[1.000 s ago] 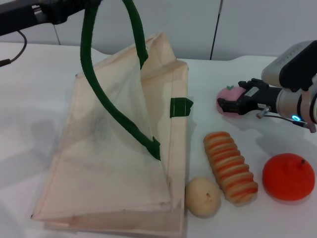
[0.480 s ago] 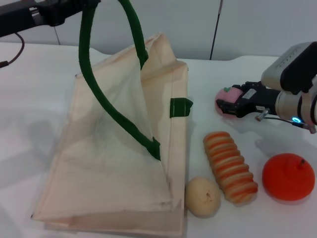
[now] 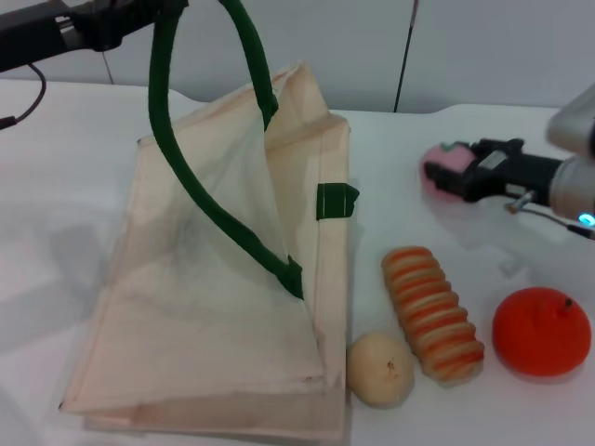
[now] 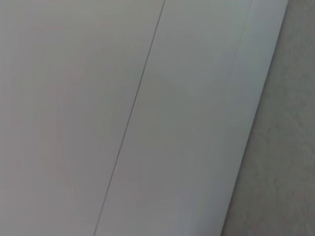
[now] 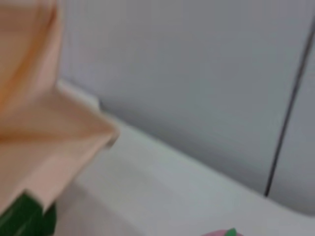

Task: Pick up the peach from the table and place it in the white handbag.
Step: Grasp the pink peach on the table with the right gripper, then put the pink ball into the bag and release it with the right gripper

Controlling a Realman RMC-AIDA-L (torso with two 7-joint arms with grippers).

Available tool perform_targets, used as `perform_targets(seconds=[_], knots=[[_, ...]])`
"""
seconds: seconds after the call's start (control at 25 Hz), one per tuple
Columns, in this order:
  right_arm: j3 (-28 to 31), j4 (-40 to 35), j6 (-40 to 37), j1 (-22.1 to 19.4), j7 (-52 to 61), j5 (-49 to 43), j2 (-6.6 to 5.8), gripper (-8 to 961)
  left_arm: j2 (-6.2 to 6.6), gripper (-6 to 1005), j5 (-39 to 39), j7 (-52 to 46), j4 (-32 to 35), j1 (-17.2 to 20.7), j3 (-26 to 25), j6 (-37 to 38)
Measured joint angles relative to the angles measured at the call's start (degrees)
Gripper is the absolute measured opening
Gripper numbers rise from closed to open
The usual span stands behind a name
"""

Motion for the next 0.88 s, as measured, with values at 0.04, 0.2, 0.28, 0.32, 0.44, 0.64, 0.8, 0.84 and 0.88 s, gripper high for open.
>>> perform_targets(seconds=[0.04, 0.2, 0.28, 0.32, 0.44, 0.64, 0.8, 0.84, 0.88], knots=[[0.00, -0.81, 1.87, -0.64, -0.01, 1.73, -0.05, 586, 0.00, 130, 0.00, 0.00, 0.03, -0.06, 0.01, 0.04], [-0.14, -5.19, 15.35, -4.11, -0.02, 8.20, -0.23, 555, 0.02, 131, 0.63, -0.26, 0.05, -0.61, 0.08, 0.32], [-0.47, -6.69, 21.24, -4.91, -0.03, 8.84, -0.31, 547, 0.07, 132, 1.13, -0.65, 0.06, -1.06, 0.08, 0.39], [-1.02, -7.13, 23.55, -4.93, -0.05, 8.35, -0.35, 544, 0.14, 132, 1.43, -0.76, 0.05, -1.32, 0.08, 0.43], [-4.44, -7.48, 26.84, -4.41, -0.25, 7.60, -0.37, 536, 0.25, 133, 2.29, -1.09, 0.04, -2.30, 0.09, 0.54], [-12.95, -6.90, 28.40, -2.02, -0.62, 7.56, -0.02, 534, 0.44, 135, 3.10, -1.36, -0.12, -4.11, 0.09, 1.87], [-16.96, -5.62, 28.56, -0.30, -0.40, 7.61, 0.07, 532, 0.53, 136, 3.63, -1.50, -0.26, -5.27, 0.09, 2.24], [-17.48, -5.24, 28.71, 0.10, -0.34, 7.63, 0.10, 532, 0.54, 137, 3.67, -1.54, -0.31, -5.43, 0.09, 2.26], [-17.88, -5.01, 28.89, 0.48, -0.32, 7.63, 0.13, 532, 0.55, 137, 3.70, -1.60, -0.33, -5.59, 0.09, 2.27]])
